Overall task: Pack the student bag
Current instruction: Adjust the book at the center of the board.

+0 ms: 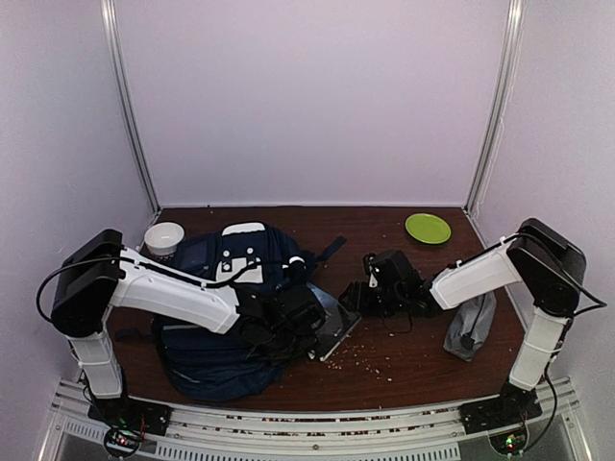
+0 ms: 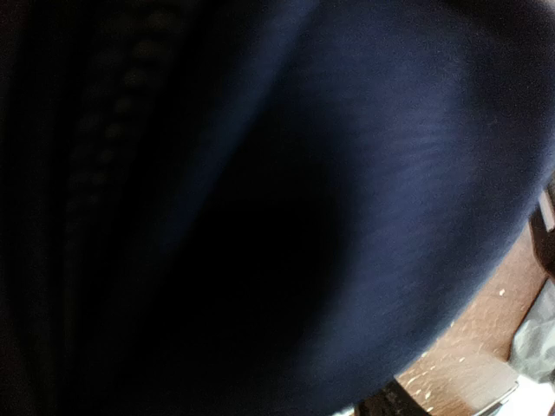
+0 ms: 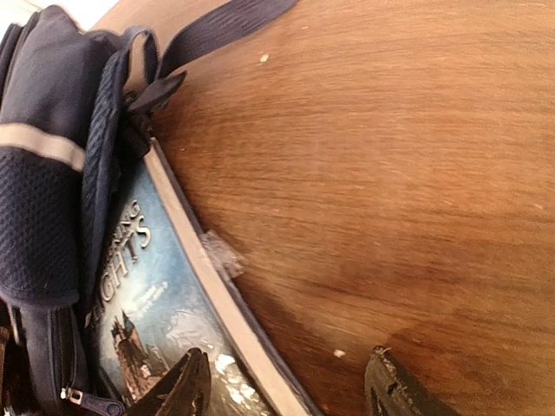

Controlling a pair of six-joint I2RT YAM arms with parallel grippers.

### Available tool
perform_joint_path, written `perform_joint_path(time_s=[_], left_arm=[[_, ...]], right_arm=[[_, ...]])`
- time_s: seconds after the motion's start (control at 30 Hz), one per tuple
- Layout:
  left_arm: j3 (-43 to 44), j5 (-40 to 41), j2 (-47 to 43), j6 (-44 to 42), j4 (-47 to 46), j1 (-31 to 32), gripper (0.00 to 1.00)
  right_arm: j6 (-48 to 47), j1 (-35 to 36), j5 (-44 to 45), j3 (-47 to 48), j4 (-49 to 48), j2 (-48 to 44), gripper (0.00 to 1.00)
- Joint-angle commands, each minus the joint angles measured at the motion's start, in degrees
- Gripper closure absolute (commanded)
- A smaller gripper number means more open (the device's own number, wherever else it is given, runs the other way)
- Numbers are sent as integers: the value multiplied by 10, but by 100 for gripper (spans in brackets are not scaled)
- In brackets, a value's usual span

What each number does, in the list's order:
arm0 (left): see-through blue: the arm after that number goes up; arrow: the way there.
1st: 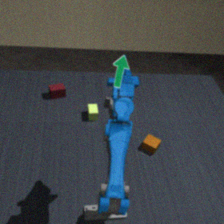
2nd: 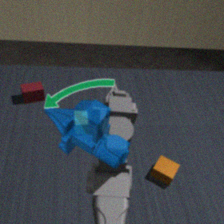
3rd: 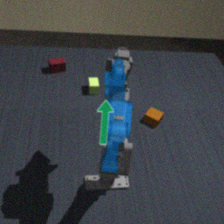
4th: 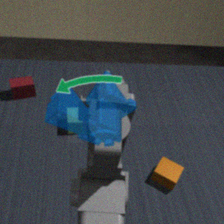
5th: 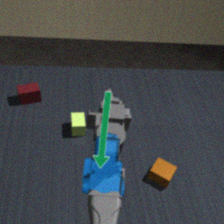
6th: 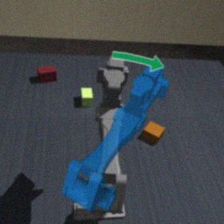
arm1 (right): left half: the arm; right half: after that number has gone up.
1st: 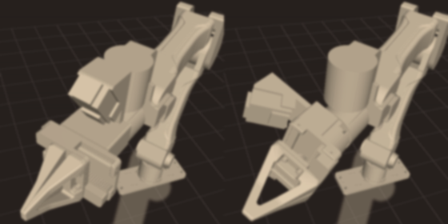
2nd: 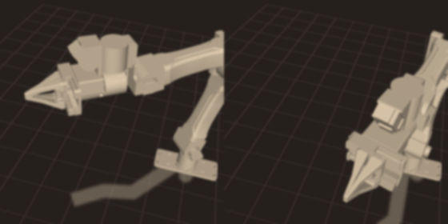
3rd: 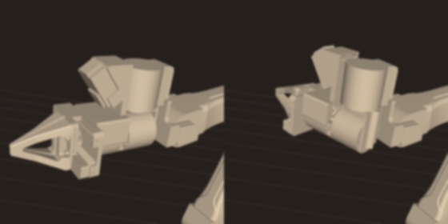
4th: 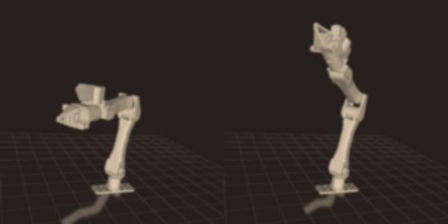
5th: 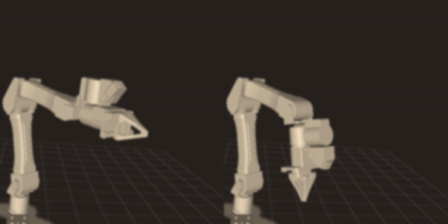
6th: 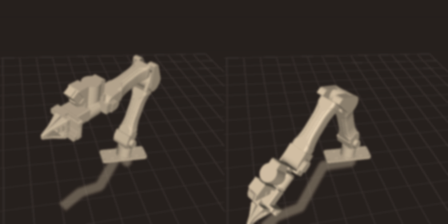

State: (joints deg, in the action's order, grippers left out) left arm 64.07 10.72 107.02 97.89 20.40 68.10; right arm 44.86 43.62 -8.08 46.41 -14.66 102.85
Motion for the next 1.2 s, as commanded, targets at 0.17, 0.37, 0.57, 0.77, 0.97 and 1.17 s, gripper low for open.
perform_joint_path(time_s=[0.17, 0.37, 0.57, 0.77, 0.97, 1.17], left_arm=[[18, 8, 42, -82, 26, -40, 10], [73, -28, 81, -179, 3, -45, 16], [135, -89, 116, -285, -29, -40, 28], [196, -137, 156, -363, -48, -28, 39], [234, -165, 169, -429, -72, -22, 37], [254, -136, 148, -483, -29, -23, 26]], right_arm=[[-3, 3, -56, -9, 0, 28, 48], [28, 20, -77, -61, -40, 12, 63], [62, 40, -61, -140, -64, -41, 68], [98, 61, -21, -212, -55, -125, 70], [112, 73, 8, -259, -22, -207, 67], [79, 73, 80, -240, 91, -300, 50]])
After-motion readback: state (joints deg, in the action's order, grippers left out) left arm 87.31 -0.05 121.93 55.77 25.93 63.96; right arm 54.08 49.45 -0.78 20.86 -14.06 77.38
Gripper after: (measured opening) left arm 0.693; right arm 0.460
